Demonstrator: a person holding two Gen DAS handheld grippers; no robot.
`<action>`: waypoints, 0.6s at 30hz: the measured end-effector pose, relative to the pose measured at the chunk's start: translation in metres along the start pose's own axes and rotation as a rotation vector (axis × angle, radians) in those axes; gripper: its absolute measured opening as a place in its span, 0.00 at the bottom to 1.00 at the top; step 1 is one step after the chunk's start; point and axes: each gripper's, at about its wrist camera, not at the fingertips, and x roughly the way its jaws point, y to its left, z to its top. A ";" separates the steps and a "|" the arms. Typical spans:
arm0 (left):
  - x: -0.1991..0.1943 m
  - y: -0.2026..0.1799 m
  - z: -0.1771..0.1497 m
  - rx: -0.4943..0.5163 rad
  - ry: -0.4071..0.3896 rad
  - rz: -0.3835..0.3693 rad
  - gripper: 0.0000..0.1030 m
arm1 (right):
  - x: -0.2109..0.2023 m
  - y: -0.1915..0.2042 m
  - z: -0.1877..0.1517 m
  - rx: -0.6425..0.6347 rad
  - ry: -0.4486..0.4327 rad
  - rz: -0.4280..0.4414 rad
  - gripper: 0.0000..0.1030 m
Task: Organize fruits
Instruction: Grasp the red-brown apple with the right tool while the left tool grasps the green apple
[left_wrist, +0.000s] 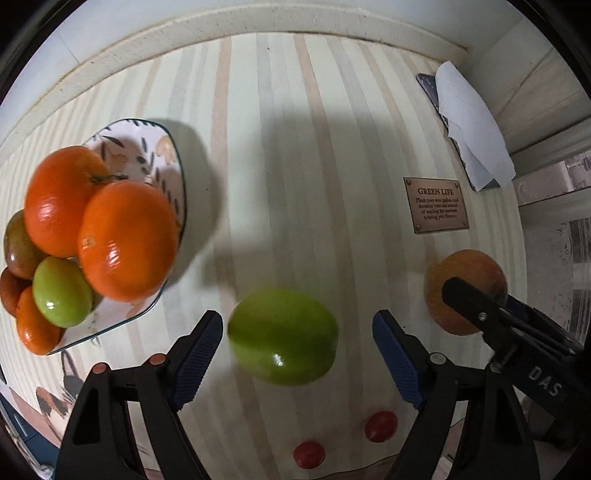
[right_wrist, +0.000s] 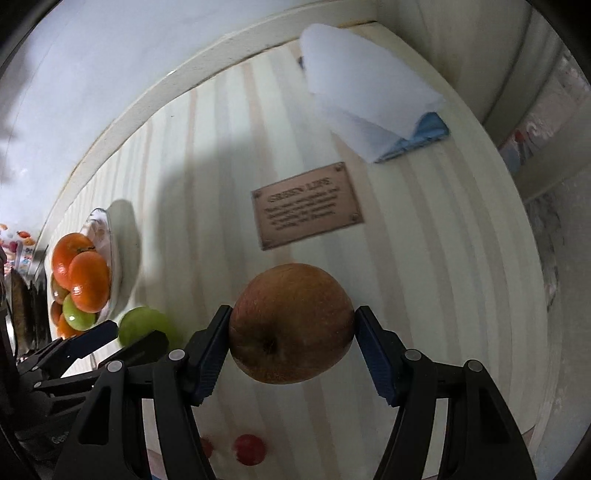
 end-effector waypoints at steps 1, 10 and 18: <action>0.003 -0.001 0.002 0.003 0.008 -0.002 0.80 | -0.001 -0.001 0.000 0.003 -0.001 0.001 0.67; 0.012 -0.001 0.009 0.004 -0.017 0.056 0.62 | -0.001 -0.003 0.003 -0.004 -0.004 -0.012 0.67; 0.011 0.012 0.009 0.003 -0.031 0.061 0.55 | -0.006 -0.008 0.001 -0.011 0.000 -0.015 0.67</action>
